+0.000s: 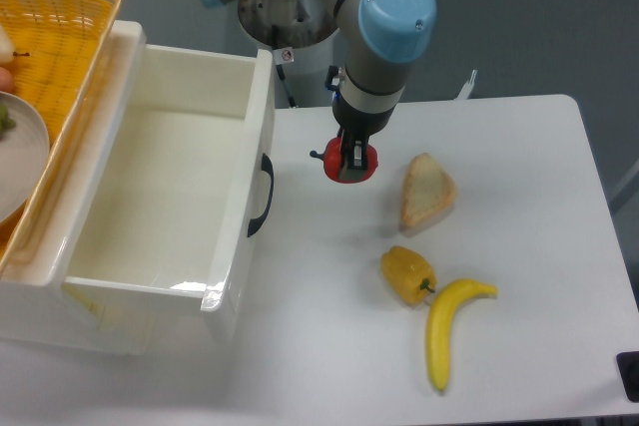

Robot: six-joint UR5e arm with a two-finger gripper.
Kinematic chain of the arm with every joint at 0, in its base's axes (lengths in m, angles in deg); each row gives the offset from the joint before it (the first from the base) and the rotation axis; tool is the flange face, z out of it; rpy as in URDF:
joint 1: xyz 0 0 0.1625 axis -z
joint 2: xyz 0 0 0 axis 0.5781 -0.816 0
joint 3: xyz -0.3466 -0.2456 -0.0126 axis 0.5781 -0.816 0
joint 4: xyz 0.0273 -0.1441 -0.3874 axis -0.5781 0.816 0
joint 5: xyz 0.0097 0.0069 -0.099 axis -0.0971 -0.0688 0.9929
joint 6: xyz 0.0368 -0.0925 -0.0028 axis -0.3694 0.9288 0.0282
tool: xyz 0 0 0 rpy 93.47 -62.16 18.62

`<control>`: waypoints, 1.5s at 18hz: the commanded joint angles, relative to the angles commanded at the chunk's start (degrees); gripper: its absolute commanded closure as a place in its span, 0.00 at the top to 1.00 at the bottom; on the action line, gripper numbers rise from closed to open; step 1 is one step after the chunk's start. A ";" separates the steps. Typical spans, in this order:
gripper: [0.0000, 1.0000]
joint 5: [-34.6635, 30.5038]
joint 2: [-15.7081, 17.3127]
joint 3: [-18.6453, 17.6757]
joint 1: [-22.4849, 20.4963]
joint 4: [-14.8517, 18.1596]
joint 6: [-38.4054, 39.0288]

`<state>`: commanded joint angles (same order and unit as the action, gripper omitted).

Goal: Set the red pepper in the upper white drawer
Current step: 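Lift the held red pepper upward with the gripper, then carry the red pepper over the open white drawer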

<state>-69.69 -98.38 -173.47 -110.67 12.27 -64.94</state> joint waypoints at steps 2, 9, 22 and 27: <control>0.21 0.26 0.79 -1.05 -1.05 -0.26 -0.44; 0.21 0.09 1.14 -0.88 -1.85 0.00 -0.26; 0.21 0.09 1.14 -0.18 -1.76 0.09 0.09; 0.21 0.52 1.14 1.31 -1.58 0.18 2.18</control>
<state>-69.16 -97.24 -172.16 -112.25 12.45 -62.75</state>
